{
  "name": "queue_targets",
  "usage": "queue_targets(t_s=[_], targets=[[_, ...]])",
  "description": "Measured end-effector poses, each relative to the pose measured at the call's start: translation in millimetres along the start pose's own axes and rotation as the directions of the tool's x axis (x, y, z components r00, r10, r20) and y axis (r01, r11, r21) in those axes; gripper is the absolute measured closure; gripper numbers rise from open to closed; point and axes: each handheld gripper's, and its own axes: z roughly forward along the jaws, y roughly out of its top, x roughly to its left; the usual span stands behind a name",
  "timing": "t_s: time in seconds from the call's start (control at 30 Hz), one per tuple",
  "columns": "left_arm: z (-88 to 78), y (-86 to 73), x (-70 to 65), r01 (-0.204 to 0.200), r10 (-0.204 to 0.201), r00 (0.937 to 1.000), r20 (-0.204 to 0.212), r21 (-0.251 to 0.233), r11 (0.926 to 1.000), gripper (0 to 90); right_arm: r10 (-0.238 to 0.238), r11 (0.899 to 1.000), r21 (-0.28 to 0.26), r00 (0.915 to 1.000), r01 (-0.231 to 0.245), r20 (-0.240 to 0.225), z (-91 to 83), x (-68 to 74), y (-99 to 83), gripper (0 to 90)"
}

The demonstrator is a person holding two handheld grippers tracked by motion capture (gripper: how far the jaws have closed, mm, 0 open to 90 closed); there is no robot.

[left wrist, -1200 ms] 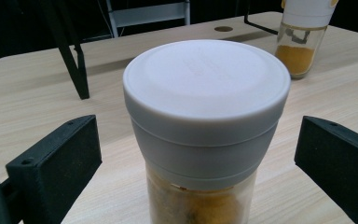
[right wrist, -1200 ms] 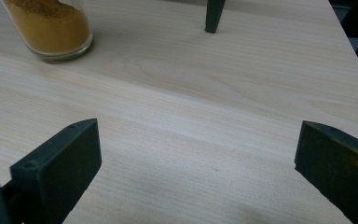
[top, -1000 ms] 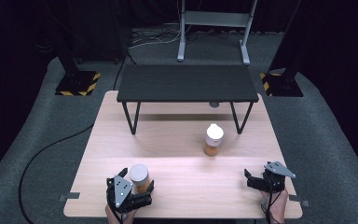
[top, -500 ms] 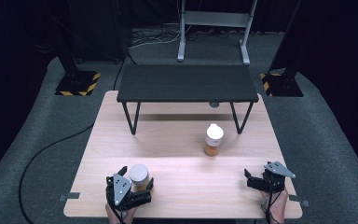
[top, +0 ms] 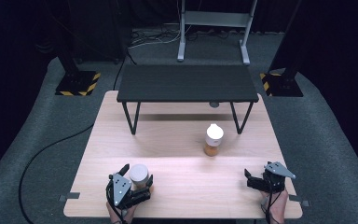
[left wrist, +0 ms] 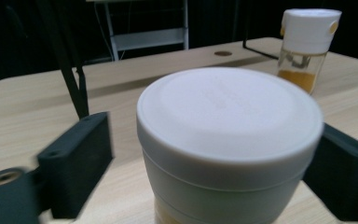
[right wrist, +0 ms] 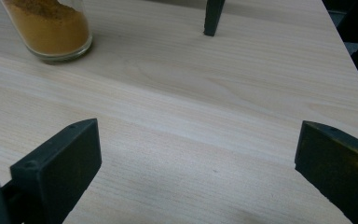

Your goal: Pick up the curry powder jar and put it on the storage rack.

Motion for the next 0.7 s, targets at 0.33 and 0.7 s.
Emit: queue_targets(t_s=[0.33, 0.7], targets=[[1.5, -1.7, 3.3, 0.002, -0.002, 0.9995, 0.031, 0.014, 0.9999, 29.7, -0.001, 1.000, 0.001, 1.0000, 0.001, 0.005, 0.1, 1.0, 0.2, 0.0], [1.4, -1.3, 6.4, 0.005, -0.006, 0.9987, 0.050, 0.016, 0.9999, 33.5, -0.002, 1.000, 0.002, 1.0000, 0.002, 0.008, 0.2, 1.6, 0.4, 0.0]])
